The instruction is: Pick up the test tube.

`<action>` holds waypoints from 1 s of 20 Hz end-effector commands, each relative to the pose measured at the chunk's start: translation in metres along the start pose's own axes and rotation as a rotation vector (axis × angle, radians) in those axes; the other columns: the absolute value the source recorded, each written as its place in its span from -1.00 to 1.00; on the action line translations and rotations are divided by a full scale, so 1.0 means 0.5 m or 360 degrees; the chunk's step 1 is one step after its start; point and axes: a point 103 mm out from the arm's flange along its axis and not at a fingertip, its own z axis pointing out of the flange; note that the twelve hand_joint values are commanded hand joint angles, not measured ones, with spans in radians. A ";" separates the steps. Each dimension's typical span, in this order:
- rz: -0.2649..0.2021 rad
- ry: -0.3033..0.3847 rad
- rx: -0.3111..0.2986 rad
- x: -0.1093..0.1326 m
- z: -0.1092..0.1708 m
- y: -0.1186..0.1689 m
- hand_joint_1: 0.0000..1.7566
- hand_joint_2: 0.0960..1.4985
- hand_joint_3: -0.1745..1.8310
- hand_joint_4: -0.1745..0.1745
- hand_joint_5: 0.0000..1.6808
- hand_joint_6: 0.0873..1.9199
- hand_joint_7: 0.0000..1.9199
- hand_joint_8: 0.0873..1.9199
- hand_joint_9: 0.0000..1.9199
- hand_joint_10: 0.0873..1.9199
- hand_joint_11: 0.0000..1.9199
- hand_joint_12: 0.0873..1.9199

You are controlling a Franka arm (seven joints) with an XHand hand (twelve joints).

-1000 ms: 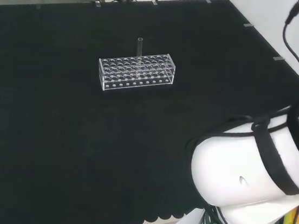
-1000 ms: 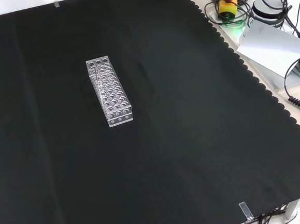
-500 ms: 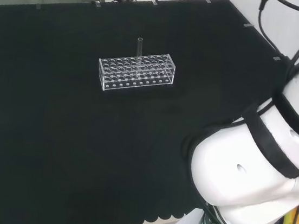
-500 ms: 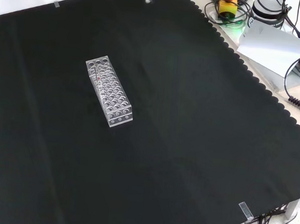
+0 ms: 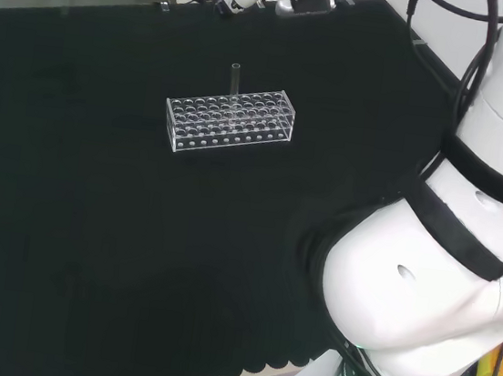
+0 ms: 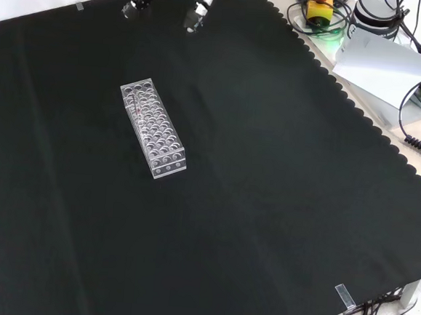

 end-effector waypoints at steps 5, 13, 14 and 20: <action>0.0066 0.0048 0.0219 -0.083 0.128 0.131 -0.33 0.16 -0.58 -0.58 -0.52 -1.00 -0.37 -0.15 -0.28 -0.21 -0.56 0.46; 0.0062 -0.0009 0.0323 -0.081 0.185 0.182 -0.25 0.14 -0.56 -0.62 -0.41 -0.98 -0.28 -0.19 -0.25 -0.24 -0.57 0.47; 0.0058 -0.0011 0.0332 -0.080 0.192 0.187 -0.25 0.14 -0.56 -0.62 -0.41 -0.98 -0.28 -0.19 -0.24 -0.25 -0.57 0.47; 0.0050 0.0030 0.0385 -0.068 0.229 0.218 -0.19 0.11 -0.52 -0.60 -0.37 -0.89 -0.18 -0.24 -0.17 -0.31 -0.56 0.46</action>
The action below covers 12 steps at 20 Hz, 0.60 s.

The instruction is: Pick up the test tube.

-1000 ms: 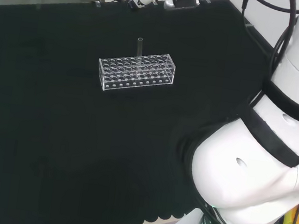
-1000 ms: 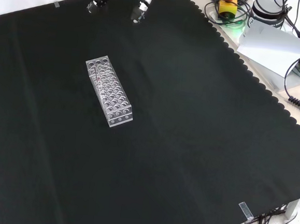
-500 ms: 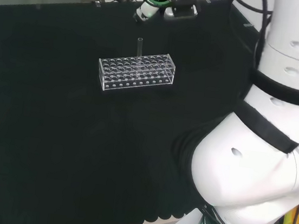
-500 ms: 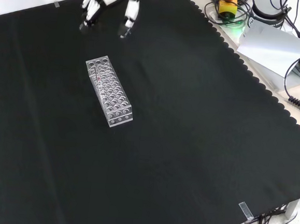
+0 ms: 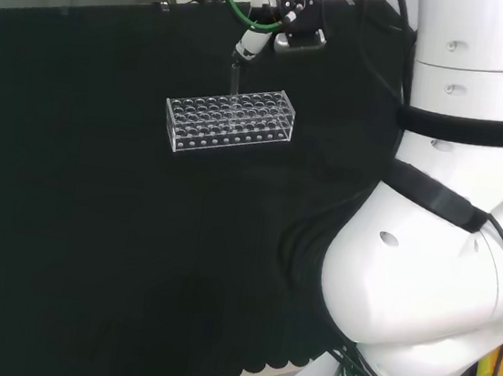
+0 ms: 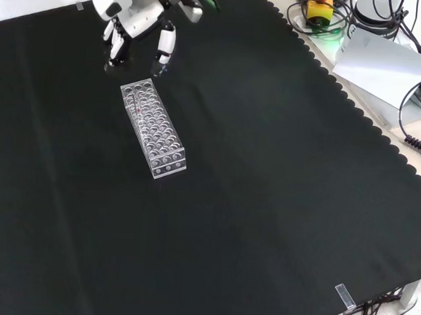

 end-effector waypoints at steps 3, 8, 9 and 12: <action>-0.0015 0.0051 0.0081 0.008 0.044 0.047 -0.17 0.08 -0.48 -0.60 -0.39 -0.73 -0.13 -0.27 -0.14 -0.34 -0.55 0.45; -0.0025 0.0075 0.0107 0.024 0.066 0.060 -0.15 0.06 -0.44 -0.62 -0.43 -0.52 -0.10 -0.27 -0.12 -0.35 -0.53 0.45; -0.0030 0.0077 0.0113 0.029 0.070 0.063 -0.15 0.06 -0.44 -0.63 -0.43 -0.50 -0.10 -0.27 -0.11 -0.35 -0.53 0.44; -0.0036 0.0094 0.0124 0.040 0.080 0.071 -0.13 0.06 -0.43 -0.64 -0.42 -0.48 -0.10 -0.27 -0.11 -0.35 -0.53 0.44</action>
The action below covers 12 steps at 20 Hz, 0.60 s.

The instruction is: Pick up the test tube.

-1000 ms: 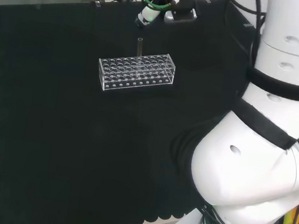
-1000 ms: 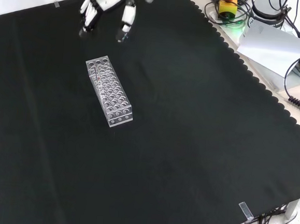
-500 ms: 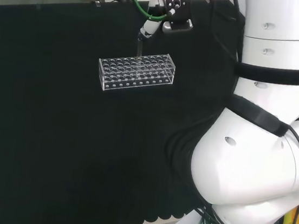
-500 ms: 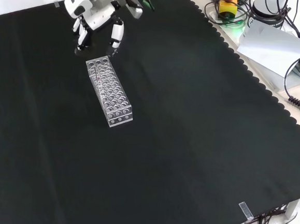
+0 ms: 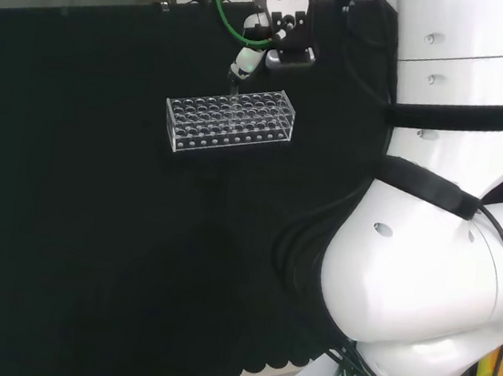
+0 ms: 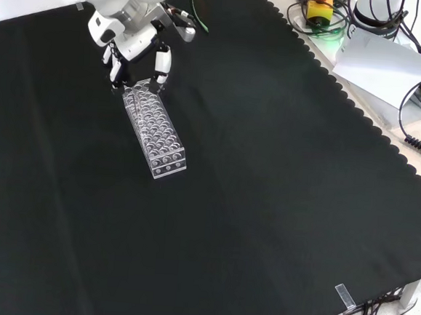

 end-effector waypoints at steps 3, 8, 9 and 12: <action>-0.0017 0.0051 0.0002 0.032 0.022 0.018 -0.11 0.06 -0.43 -0.65 -0.40 -0.46 -0.09 -0.27 -0.10 -0.35 -0.52 0.44; -0.0029 0.0054 -0.0024 0.050 0.019 0.022 -0.08 0.06 -0.42 -0.68 -0.37 -0.42 -0.07 -0.26 -0.09 -0.35 -0.51 0.44; -0.0029 0.0059 -0.0028 0.045 0.021 0.025 -0.07 0.05 -0.42 -0.69 -0.35 -0.41 -0.06 -0.26 -0.08 -0.35 -0.51 0.44; -0.0030 0.0043 -0.0017 0.040 0.030 0.035 -0.02 0.02 -0.39 -0.73 -0.30 -0.37 -0.01 -0.28 -0.05 -0.37 -0.48 0.42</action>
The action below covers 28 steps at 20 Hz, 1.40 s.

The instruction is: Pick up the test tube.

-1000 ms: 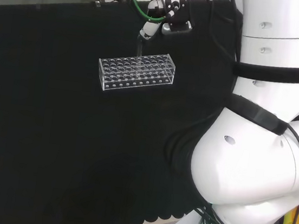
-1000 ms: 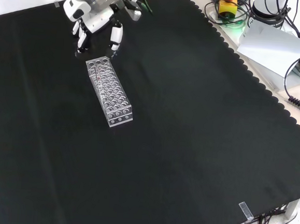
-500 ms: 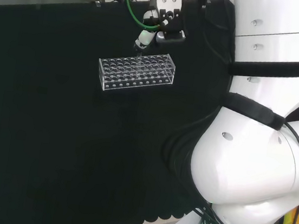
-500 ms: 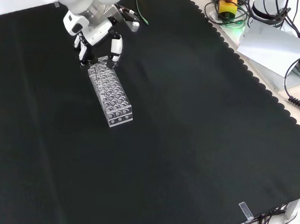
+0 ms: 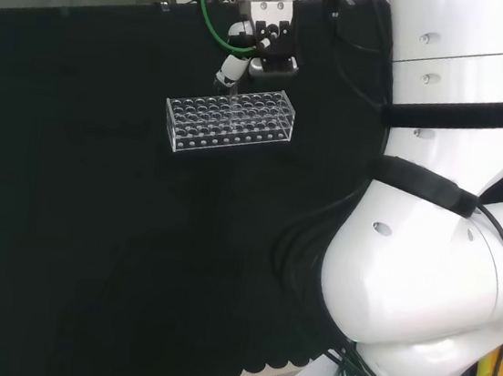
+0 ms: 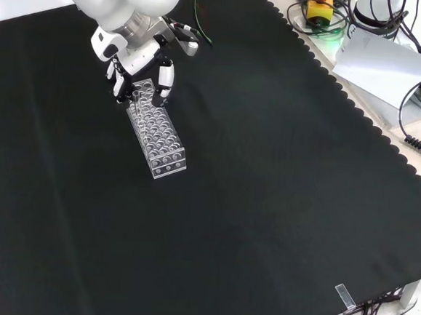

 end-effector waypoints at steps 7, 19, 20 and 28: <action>0.0019 -0.0004 -0.0011 -0.001 0.013 0.026 0.08 -0.07 -0.29 -0.78 -0.15 -0.34 0.08 -0.32 0.02 -0.41 -0.43 0.39; 0.0130 0.0112 -0.0258 0.005 0.019 0.053 0.27 0.03 -0.40 -0.81 0.27 -0.32 0.44 -0.50 0.27 -0.51 -0.25 0.31; 0.0143 0.0144 -0.0309 0.004 0.014 0.055 0.31 0.06 -0.46 -0.88 0.36 -0.35 0.52 -0.55 0.34 -0.54 -0.19 0.27; 0.0179 0.0303 -0.0512 0.013 -0.026 0.051 0.39 -0.07 -0.35 -1.00 0.55 -0.52 0.81 -0.68 0.64 -0.62 0.28 -0.10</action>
